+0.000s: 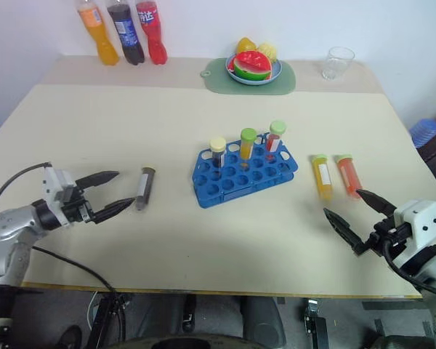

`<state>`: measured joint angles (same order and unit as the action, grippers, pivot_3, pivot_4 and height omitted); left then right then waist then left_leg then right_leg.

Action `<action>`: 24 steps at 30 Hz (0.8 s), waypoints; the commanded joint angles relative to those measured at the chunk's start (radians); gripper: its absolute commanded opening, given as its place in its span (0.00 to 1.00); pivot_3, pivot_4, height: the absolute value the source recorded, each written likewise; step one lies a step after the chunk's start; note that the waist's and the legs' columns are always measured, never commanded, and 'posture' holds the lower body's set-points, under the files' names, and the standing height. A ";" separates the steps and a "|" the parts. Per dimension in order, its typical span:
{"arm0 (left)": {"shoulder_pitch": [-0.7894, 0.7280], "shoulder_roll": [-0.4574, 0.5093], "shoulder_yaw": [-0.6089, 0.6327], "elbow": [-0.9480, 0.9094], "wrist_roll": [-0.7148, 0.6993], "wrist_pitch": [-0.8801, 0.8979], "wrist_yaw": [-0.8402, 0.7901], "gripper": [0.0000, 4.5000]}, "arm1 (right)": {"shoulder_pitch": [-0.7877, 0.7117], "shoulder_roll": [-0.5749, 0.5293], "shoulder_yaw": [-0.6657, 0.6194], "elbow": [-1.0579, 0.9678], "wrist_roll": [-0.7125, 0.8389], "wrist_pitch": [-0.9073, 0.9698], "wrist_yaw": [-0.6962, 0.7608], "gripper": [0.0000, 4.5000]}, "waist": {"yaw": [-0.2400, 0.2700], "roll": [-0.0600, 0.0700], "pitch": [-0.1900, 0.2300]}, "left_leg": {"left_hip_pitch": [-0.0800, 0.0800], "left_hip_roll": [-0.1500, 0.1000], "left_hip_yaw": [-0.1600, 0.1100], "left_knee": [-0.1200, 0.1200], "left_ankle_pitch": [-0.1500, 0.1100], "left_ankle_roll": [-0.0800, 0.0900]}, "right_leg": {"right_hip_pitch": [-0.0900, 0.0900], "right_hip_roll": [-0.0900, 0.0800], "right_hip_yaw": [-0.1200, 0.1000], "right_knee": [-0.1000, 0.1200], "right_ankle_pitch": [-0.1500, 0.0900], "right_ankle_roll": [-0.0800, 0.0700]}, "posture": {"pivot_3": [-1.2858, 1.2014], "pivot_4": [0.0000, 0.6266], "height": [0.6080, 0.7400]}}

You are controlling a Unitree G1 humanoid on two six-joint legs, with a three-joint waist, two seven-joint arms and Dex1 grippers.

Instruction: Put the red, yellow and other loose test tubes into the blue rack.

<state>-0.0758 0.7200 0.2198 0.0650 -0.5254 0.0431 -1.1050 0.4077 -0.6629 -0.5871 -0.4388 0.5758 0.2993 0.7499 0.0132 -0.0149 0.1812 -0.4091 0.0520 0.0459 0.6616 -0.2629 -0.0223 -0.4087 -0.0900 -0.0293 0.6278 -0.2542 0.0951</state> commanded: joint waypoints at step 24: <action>-0.183 -0.093 -0.166 -0.168 -0.021 0.077 -0.113 1.00 | -0.437 -0.219 0.094 0.200 0.072 0.406 -0.071 0.99 | 0.000 0.000 0.000 | 0.000 -0.001 0.000 0.001 0.000 0.000 | 0.000 0.000 0.000 0.001 0.000 0.000 | 0.52 0.24 1.00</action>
<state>-0.2424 0.6323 0.0656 -0.0809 -0.5536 0.1264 -1.2173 -0.0035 -0.8579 -0.5008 -0.2634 0.6181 0.6419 0.6851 0.0130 -0.0148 0.1815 -0.4093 0.0514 0.0460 0.6621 -0.2627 -0.0220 -0.4086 -0.0895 -0.0290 0.6283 -0.2539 0.0951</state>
